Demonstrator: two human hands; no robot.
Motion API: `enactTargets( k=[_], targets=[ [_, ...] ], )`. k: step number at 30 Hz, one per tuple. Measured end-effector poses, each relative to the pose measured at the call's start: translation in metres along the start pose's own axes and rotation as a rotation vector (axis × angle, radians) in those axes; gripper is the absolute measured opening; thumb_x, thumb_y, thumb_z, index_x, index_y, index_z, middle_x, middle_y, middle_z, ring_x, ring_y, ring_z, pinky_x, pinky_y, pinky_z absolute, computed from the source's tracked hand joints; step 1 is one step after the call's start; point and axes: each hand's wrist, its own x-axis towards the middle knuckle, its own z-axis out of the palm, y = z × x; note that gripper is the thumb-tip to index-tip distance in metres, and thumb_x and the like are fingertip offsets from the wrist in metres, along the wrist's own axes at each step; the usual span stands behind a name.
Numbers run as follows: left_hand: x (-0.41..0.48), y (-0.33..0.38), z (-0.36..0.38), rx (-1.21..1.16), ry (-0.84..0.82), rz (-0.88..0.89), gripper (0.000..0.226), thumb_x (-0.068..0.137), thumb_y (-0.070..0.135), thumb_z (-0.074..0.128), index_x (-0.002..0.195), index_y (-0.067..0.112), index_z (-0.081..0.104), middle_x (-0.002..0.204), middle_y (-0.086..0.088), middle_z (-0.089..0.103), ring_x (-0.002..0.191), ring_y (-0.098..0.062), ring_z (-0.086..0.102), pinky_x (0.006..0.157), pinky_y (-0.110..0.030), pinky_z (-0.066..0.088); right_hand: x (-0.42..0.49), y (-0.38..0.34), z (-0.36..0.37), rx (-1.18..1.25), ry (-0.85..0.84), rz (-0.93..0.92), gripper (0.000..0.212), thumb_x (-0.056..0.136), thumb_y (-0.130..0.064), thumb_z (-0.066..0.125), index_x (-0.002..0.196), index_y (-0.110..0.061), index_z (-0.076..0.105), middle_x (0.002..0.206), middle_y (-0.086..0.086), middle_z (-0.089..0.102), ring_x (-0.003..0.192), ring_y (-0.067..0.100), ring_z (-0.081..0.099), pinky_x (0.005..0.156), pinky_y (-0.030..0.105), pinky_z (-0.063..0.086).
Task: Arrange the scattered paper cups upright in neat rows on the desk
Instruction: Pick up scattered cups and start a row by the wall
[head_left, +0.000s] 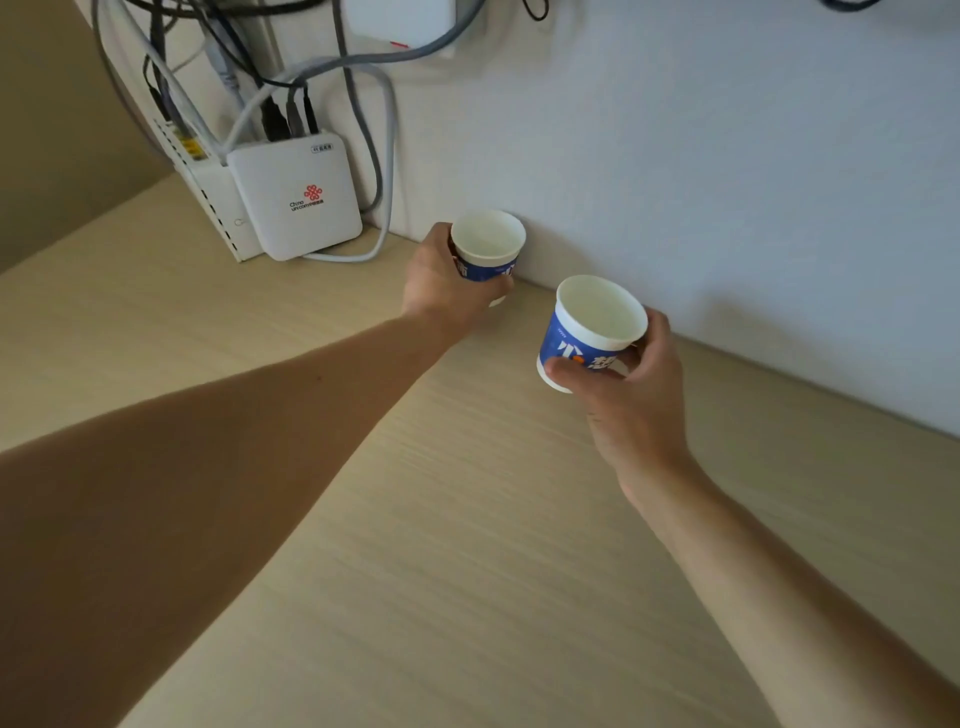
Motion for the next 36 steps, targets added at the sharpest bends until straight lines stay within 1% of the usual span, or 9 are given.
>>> enactTargets(
  k=[4, 13, 15, 18, 21, 23, 25, 27, 36],
  targets=[
    [0.003, 0.002, 0.002, 0.031, -0.008, 0.006, 0.063, 0.071, 0.023, 0.089, 0.124, 0.013, 0.056, 0.11, 0.005, 0.062, 0.101, -0.014, 0.06, 0.075, -0.019, 0.044, 0.002, -0.001, 0.0, -0.005, 0.004, 0.001, 0.062, 0.068, 0.0, 0.088, 0.115, -0.027, 0.057, 0.111, -0.013, 0.068, 0.089, -0.009, 0.065, 0.072, 0.011, 0.052],
    [0.004, 0.005, 0.0, 0.041, -0.023, -0.017, 0.074, 0.071, 0.025, 0.09, 0.132, 0.014, 0.05, 0.112, 0.007, 0.056, 0.1, -0.011, 0.055, 0.059, -0.001, 0.038, 0.005, 0.0, 0.001, -0.058, 0.024, 0.017, 0.064, 0.068, -0.004, 0.088, 0.121, -0.025, 0.057, 0.114, -0.013, 0.067, 0.096, -0.003, 0.064, 0.077, 0.015, 0.053],
    [0.0, 0.007, -0.003, 0.034, -0.019, -0.043, 0.089, 0.069, 0.028, 0.091, 0.142, 0.017, 0.042, 0.117, 0.007, 0.054, 0.103, -0.01, 0.052, 0.068, -0.005, 0.04, 0.008, 0.001, 0.003, -0.074, 0.046, 0.012, 0.065, 0.068, -0.005, 0.088, 0.122, -0.023, 0.057, 0.111, -0.016, 0.065, 0.093, -0.009, 0.062, 0.073, 0.01, 0.051],
    [-0.014, 0.008, -0.012, 0.056, 0.015, -0.094, 0.104, 0.067, 0.031, 0.092, 0.151, 0.021, 0.032, 0.132, 0.002, 0.053, 0.109, -0.01, 0.048, 0.082, -0.022, 0.044, 0.015, 0.0, 0.009, -0.11, 0.088, 0.003, 0.065, 0.068, -0.005, 0.087, 0.121, -0.024, 0.055, 0.104, -0.022, 0.063, 0.086, -0.017, 0.059, 0.071, 0.005, 0.047],
    [-0.041, 0.002, -0.024, 0.097, 0.052, -0.073, 0.099, 0.068, 0.031, 0.091, 0.149, 0.021, 0.036, 0.136, 0.001, 0.053, 0.114, -0.01, 0.049, 0.081, -0.019, 0.043, 0.024, 0.0, 0.015, -0.148, 0.125, 0.007, 0.065, 0.069, -0.007, 0.087, 0.123, -0.019, 0.055, 0.104, -0.019, 0.063, 0.084, -0.015, 0.06, 0.074, 0.008, 0.049],
    [-0.062, -0.003, -0.03, 0.1, 0.058, -0.046, 0.093, 0.069, 0.031, 0.09, 0.146, 0.019, 0.04, 0.134, 0.0, 0.055, 0.12, -0.012, 0.052, 0.093, -0.023, 0.044, 0.031, 0.001, 0.02, -0.183, 0.142, 0.012, 0.062, 0.07, -0.008, 0.086, 0.122, -0.017, 0.054, 0.111, -0.007, 0.066, 0.09, -0.002, 0.063, 0.079, 0.013, 0.051],
    [-0.082, -0.005, -0.034, 0.09, 0.053, -0.033, 0.088, 0.07, 0.031, 0.09, 0.144, 0.019, 0.043, 0.132, 0.001, 0.057, 0.122, -0.013, 0.053, 0.098, -0.025, 0.044, 0.036, 0.002, 0.025, -0.238, 0.157, 0.014, 0.061, 0.07, -0.01, 0.085, 0.122, -0.014, 0.053, 0.121, 0.003, 0.064, 0.103, 0.015, 0.064, 0.092, 0.028, 0.053],
    [-0.098, -0.004, -0.036, 0.085, 0.046, -0.015, 0.084, 0.071, 0.03, 0.089, 0.142, 0.018, 0.046, 0.131, 0.002, 0.059, 0.121, -0.012, 0.054, 0.097, -0.025, 0.044, 0.041, 0.003, 0.029, -0.274, 0.166, 0.007, 0.064, 0.069, -0.01, 0.085, 0.125, -0.013, 0.053, 0.125, 0.006, 0.061, 0.111, 0.022, 0.062, 0.098, 0.039, 0.051],
    [-0.144, -0.009, -0.059, 0.189, -0.012, 0.045, 0.07, 0.076, 0.031, 0.085, 0.137, 0.018, 0.053, 0.132, 0.007, 0.058, 0.122, -0.007, 0.053, 0.101, -0.023, 0.044, 0.054, 0.007, 0.038, -0.34, 0.188, -0.001, 0.062, 0.07, -0.016, 0.085, 0.124, -0.013, 0.056, 0.123, 0.002, 0.064, 0.11, 0.02, 0.063, 0.096, 0.037, 0.052]
  ],
)
